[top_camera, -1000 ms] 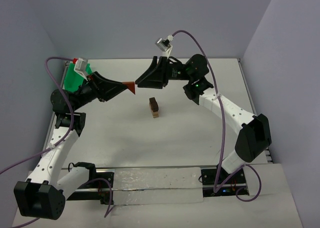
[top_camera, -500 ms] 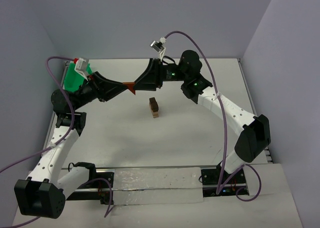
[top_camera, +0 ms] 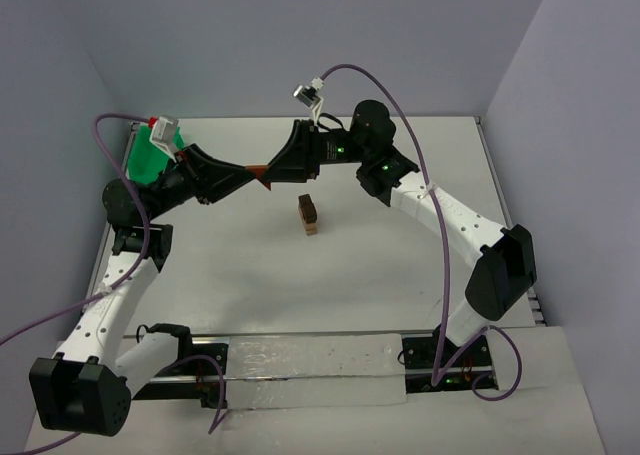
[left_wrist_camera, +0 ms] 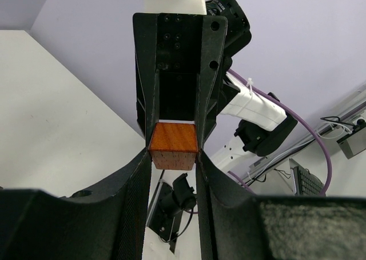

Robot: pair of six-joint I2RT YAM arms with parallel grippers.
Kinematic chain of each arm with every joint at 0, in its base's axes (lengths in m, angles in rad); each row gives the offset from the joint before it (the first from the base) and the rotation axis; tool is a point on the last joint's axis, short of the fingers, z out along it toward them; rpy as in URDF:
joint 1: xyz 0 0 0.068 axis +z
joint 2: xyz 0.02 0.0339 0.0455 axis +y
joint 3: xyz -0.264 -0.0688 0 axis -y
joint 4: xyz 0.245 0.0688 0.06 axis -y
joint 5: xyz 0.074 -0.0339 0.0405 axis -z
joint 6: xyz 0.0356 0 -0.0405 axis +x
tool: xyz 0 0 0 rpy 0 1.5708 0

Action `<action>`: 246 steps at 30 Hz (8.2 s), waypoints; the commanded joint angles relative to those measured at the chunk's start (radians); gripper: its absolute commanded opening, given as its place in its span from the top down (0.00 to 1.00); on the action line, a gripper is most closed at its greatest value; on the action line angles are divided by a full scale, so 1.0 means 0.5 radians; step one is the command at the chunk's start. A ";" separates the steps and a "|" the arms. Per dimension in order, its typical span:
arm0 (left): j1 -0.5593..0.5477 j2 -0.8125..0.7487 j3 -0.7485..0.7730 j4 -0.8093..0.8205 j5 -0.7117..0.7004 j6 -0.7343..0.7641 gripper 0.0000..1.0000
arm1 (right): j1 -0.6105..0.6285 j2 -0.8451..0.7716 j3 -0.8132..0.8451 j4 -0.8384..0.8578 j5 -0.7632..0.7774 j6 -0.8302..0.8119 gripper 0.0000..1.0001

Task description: Build the wood block tower

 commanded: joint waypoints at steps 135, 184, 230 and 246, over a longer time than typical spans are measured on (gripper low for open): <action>0.539 0.211 0.750 -2.451 -0.813 2.024 0.01 | 0.288 0.423 -0.003 -1.311 2.704 -1.125 0.96; 0.539 0.199 0.734 -2.454 -0.822 2.013 0.01 | 0.288 0.499 0.036 -1.392 2.739 -1.064 0.76; 0.539 0.243 0.753 -2.534 -0.750 2.129 0.01 | 0.287 0.230 0.029 -1.350 2.453 -1.165 0.00; 0.482 0.486 0.636 -2.582 -1.292 2.528 0.01 | -0.718 -0.731 -0.433 -1.619 2.271 -1.421 0.00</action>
